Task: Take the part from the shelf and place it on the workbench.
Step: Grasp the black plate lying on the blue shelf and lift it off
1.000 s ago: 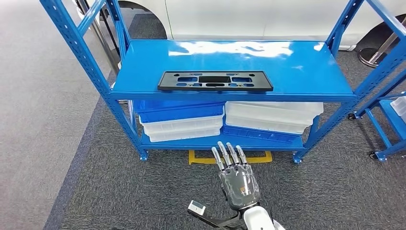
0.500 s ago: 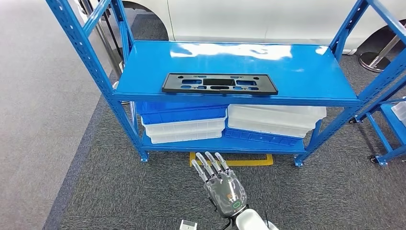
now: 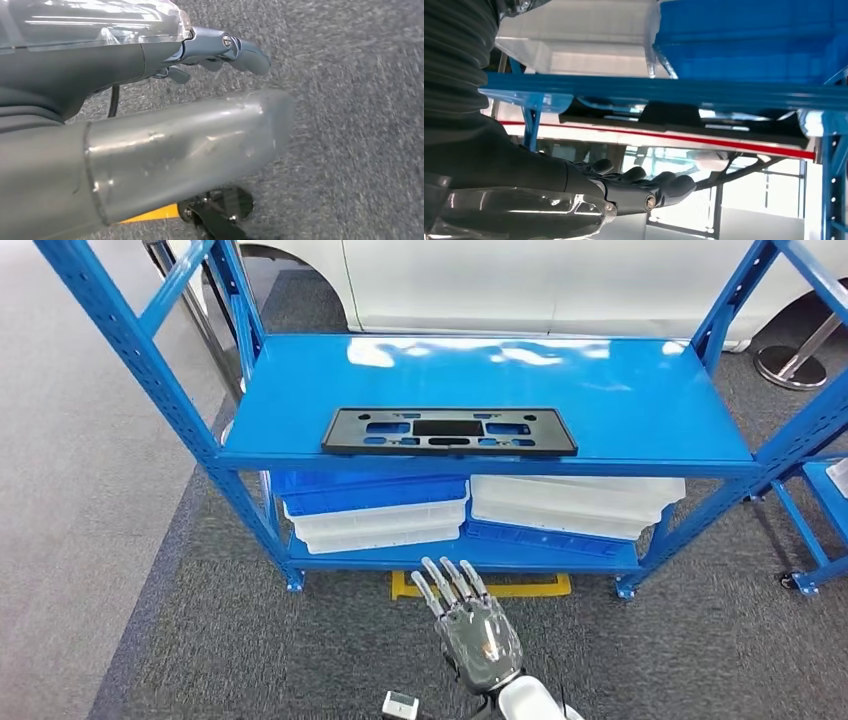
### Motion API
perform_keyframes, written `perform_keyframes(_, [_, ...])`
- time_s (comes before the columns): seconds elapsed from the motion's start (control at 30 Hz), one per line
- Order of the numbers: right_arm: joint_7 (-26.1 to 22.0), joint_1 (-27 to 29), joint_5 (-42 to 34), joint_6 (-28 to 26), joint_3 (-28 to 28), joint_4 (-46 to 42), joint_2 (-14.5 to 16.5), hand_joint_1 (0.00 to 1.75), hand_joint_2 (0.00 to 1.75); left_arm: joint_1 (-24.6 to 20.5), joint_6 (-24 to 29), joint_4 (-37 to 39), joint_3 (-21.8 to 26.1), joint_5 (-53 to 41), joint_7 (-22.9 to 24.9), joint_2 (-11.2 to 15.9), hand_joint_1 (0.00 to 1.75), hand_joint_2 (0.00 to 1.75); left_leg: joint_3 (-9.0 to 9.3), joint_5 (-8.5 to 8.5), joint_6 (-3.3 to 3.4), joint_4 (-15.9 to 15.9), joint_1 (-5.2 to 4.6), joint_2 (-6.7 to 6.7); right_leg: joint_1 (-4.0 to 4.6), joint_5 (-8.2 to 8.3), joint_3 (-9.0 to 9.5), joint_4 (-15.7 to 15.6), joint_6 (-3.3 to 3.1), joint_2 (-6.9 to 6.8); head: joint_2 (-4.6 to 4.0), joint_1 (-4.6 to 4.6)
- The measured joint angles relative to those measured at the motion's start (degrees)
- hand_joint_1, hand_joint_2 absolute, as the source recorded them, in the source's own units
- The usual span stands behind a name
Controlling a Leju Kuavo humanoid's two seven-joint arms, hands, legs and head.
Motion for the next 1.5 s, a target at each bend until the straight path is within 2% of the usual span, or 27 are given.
perform_keyframes(0.07, [0.0,0.19,0.26,0.18,-0.16,-0.08,0.73,0.0,1.75,-0.21,0.07,0.0,-0.01,-0.2,0.02,-0.05,0.0,0.0,-3.25,-1.14,-0.42,6.14,0.15,0.04,-0.17,-0.7,1.51,-0.53,-0.59,-0.1,0.0,-0.02])
perform_keyframes(0.13, [-0.07,0.31,0.49,0.42,-0.38,-0.03,1.22,0.0,1.75,-0.24,0.14,0.0,-0.02,-0.34,0.13,-0.16,0.0,0.0,-8.02,-4.41,-0.85,12.68,0.19,0.03,-0.17,-1.6,2.55,-0.63,-0.79,-0.09,0.0,-0.03])
perform_keyframes(0.17, [-0.14,0.39,0.55,0.52,-0.54,0.02,1.34,0.0,1.75,-0.15,0.18,0.0,-0.02,-0.38,0.2,-0.21,0.0,0.0,-9.83,-5.83,-0.98,14.24,0.21,0.04,-0.16,-2.12,3.12,-0.62,-0.78,-0.01,0.0,-0.02])
perform_keyframes(0.2, [-0.25,0.47,0.58,0.58,-0.72,0.09,1.4,0.0,1.75,-0.07,0.2,0.0,-0.02,-0.42,0.27,-0.23,0.0,0.0,-10.81,-6.14,-1.02,14.06,0.21,0.04,-0.15,-2.64,3.78,-0.62,-0.74,0.08,0.0,-0.02])
perform_keyframes(0.23, [-0.36,0.52,0.58,0.62,-0.9,0.15,1.48,0.0,1.75,0.0,0.22,0.0,-0.02,-0.44,0.33,-0.23,0.0,0.0,-11.01,-4.99,-0.94,12.21,0.2,0.04,-0.14,-3.19,4.54,-0.62,-0.65,0.16,0.0,-0.03])
perform_keyframes(0.3, [-0.57,0.53,0.58,0.63,-1.24,0.25,1.66,0.0,1.75,0.09,0.25,0.0,-0.02,-0.47,0.4,-0.22,0.0,0.0,-10.03,1.11,-0.37,5.22,0.11,0.1,-0.07,-4.35,6.01,-0.54,-0.33,0.19,0.0,-0.02])
perform_keyframes(0.37, [-0.67,0.53,0.57,0.64,-1.44,0.34,1.8,0.0,1.75,0.14,0.3,0.0,-0.02,-0.51,0.42,-0.24,0.0,0.0,-9.18,5.35,0.29,0.34,-0.16,0.18,0.07,-5.45,6.75,-0.42,0.32,0.26,0.0,-0.02])
perform_keyframes(0.47, [-0.73,0.55,0.56,0.64,-1.68,0.41,1.96,0.0,1.75,0.22,0.39,0.0,-0.02,-0.64,0.48,-0.4,0.0,0.0,-8.44,5.86,1.24,-0.84,-0.19,0.1,0.13,-6.06,7.24,0.23,1.45,0.31,0.0,-0.01])
perform_keyframes(0.53, [-0.75,0.47,0.56,0.6,-1.84,0.4,2.05,0.0,1.75,0.18,0.42,-0.01,-0.02,-0.66,0.5,-0.55,0.0,0.0,-7.33,5.78,1.92,-1.35,0.03,0.04,0.03,-6.47,6.14,3.13,2.04,0.24,0.0,0.0])
perform_keyframes(0.63, [-0.75,0.56,0.56,0.57,-1.95,0.44,2.07,0.0,1.75,0.08,0.5,-0.02,-0.02,-0.64,0.5,-0.61,0.0,0.0,-6.14,4.87,2.51,-1.61,0.07,0.02,-0.24,-10.4,-0.44,13.32,2.75,0.2,0.0,0.01])
perform_keyframes(0.67, [-0.75,0.65,0.56,0.58,-1.98,0.46,2.07,0.0,1.75,0.09,0.52,-0.02,-0.02,-0.63,0.51,-0.61,0.0,0.0,-5.73,4.43,2.53,-1.6,0.06,-0.01,-0.31,-11.65,-2.54,15.72,2.89,0.19,0.0,0.01])
perform_keyframes(0.7, [-0.75,0.72,0.56,0.58,-2.0,0.49,2.07,0.0,1.75,0.13,0.52,-0.02,-0.02,-0.63,0.51,-0.61,0.0,0.0,-5.21,3.98,2.51,-1.6,0.05,-0.06,-0.33,-11.92,-3.79,16.35,2.94,0.19,0.0,0.01])
perform_keyframes(0.73, [-0.75,0.75,0.56,0.58,-2.01,0.49,2.07,0.0,1.75,0.16,0.52,-0.02,-0.02,-0.64,0.52,-0.63,0.0,0.0,-4.53,3.47,2.44,-1.6,0.05,-0.12,-0.33,-10.81,-4.02,14.92,2.87,0.19,0.0,0.01])
perform_keyframes(0.83, [-0.75,0.75,0.56,0.57,-2.06,0.54,2.06,0.0,1.75,0.19,0.44,-0.01,-0.02,-0.66,0.52,-0.83,0.0,0.0,-2.56,1.78,1.91,-1.61,0.0,-0.25,0.05,-2.47,-1.74,4.31,1.82,0.14,0.0,0.03])
perform_keyframes(0.87, [-0.75,0.76,0.52,0.55,-2.1,0.55,2.07,0.0,1.75,0.14,0.4,-0.01,-0.02,-0.66,0.53,-0.92,0.0,0.0,-2.29,1.33,1.6,-1.63,-0.04,-0.28,0.28,-0.68,-1.28,2.03,1.42,0.13,0.0,0.04])
perform_keyframes(0.9, [-0.76,0.8,0.46,0.51,-2.15,0.56,2.07,0.0,1.75,0.11,0.35,-0.01,-0.02,-0.67,0.54,-1.0,0.0,0.0,-2.09,1.09,1.27,-1.56,-0.07,-0.31,0.47,0.2,-1.19,0.93,1.07,0.15,0.0,0.06])
perform_keyframes(0.97, [-0.77,0.89,0.23,0.42,-2.25,0.54,2.14,0.0,1.75,0.01,0.33,-0.01,-0.02,-0.66,0.52,-1.02,0.0,0.0,-1.77,0.95,0.63,-1.28,-0.17,-0.29,0.42,-0.1,-0.72,0.57,0.47,0.27,0.0,0.07])
perform_keyframes(1.03, [-0.75,0.9,0.04,0.32,-2.31,0.52,2.26,0.0,1.75,-0.11,0.33,-0.02,-0.02,-0.7,0.49,-1.01,0.0,0.0,-2.7,0.74,0.11,1.31,-0.15,-0.15,0.1,-0.37,0.51,-0.04,-0.17,0.26,0.0,0.04])
perform_keyframes(1.07, [-0.76,0.89,-0.02,0.26,-2.33,0.51,2.34,0.0,1.75,-0.23,0.33,-0.02,-0.02,-0.74,0.48,-1.01,0.0,0.0,-4.2,0.11,-0.11,4.07,-0.07,-0.09,-0.04,-0.59,1.16,-0.28,-0.42,0.2,0.0,0.04])
perform_keyframes(1.13, [-0.76,0.91,-0.05,0.19,-2.34,0.54,2.48,0.0,1.75,-0.32,0.33,-0.02,-0.02,-0.84,0.49,-1.04,0.0,0.0,-8.72,-2.53,-0.52,11.24,0.1,0.0,-0.05,-1.35,2.08,-0.45,-0.75,0.06,0.0,0.02])
perform_keyframes(1.2, [-0.77,0.98,-0.06,0.17,-2.35,0.6,2.57,0.0,1.75,-0.14,0.33,-0.02,-0.02,-0.87,0.54,-1.08,0.0,0.0,-12.2,-4.59,-0.75,15.02,0.21,0.02,-0.05,-2.29,3.16,-0.44,-0.75,0.13,0.0,0.01])
perform_keyframes(1.23, [-0.76,0.98,-0.07,0.17,-2.36,0.64,2.61,0.0,1.75,-0.05,0.33,-0.02,-0.02,-0.88,0.55,-1.08,0.0,0.0,-12.67,-4.02,-0.8,14.2,0.22,0.02,-0.06,-2.81,3.83,-0.42,-0.68,0.19,0.0,0.01])
perform_keyframes(1.27, [-0.75,0.98,-0.08,0.17,-2.38,0.68,2.65,0.0,1.75,0.0,0.33,-0.02,-0.02,-0.88,0.56,-1.07,0.0,0.0,-12.25,-2.11,-0.75,11.56,0.22,0.03,-0.06,-3.34,4.58,-0.42,-0.56,0.24,0.0,0.01])
perform_keyframes(1.33, [-0.75,0.92,-0.15,0.14,-2.41,0.78,2.85,0.0,1.75,0.05,0.34,-0.02,-0.02,-0.87,0.57,-1.04,0.0,0.0,-10.36,3.16,-0.37,4.23,0.09,0.1,0.01,-4.46,5.89,-0.3,-0.15,0.26,0.0,0.02])
perform_keyframes(1.37, [-0.74,0.84,-0.21,0.08,-2.45,0.85,2.97,0.0,1.75,0.05,0.34,-0.02,-0.02,-0.87,0.57,-1.03,0.0,0.0,-9.65,4.69,-0.05,1.67,-0.05,0.13,0.08,-4.97,6.27,-0.21,0.18,0.29,0.0,0.02])
perform_keyframes(1.4, [-0.74,0.78,-0.28,0.01,-2.51,0.92,3.09,0.0,1.75,0.08,0.34,-0.02,-0.02,-0.86,0.58,-1.02,0.0,0.0,-9.27,5.59,0.35,0.27,-0.2,0.14,0.14,-5.37,6.54,-0.12,0.56,0.32,0.0,0.02])
perform_keyframes(1.5, [-0.71,0.76,-0.56,-0.17,-2.76,1.05,3.28,0.0,1.75,0.19,0.33,-0.02,-0.02,-0.84,0.61,-1.05,0.0,0.0,-8.36,5.76,1.52,-0.43,-0.15,0.02,0.18,-5.69,6.9,0.88,1.64,0.33,0.0,0.03])
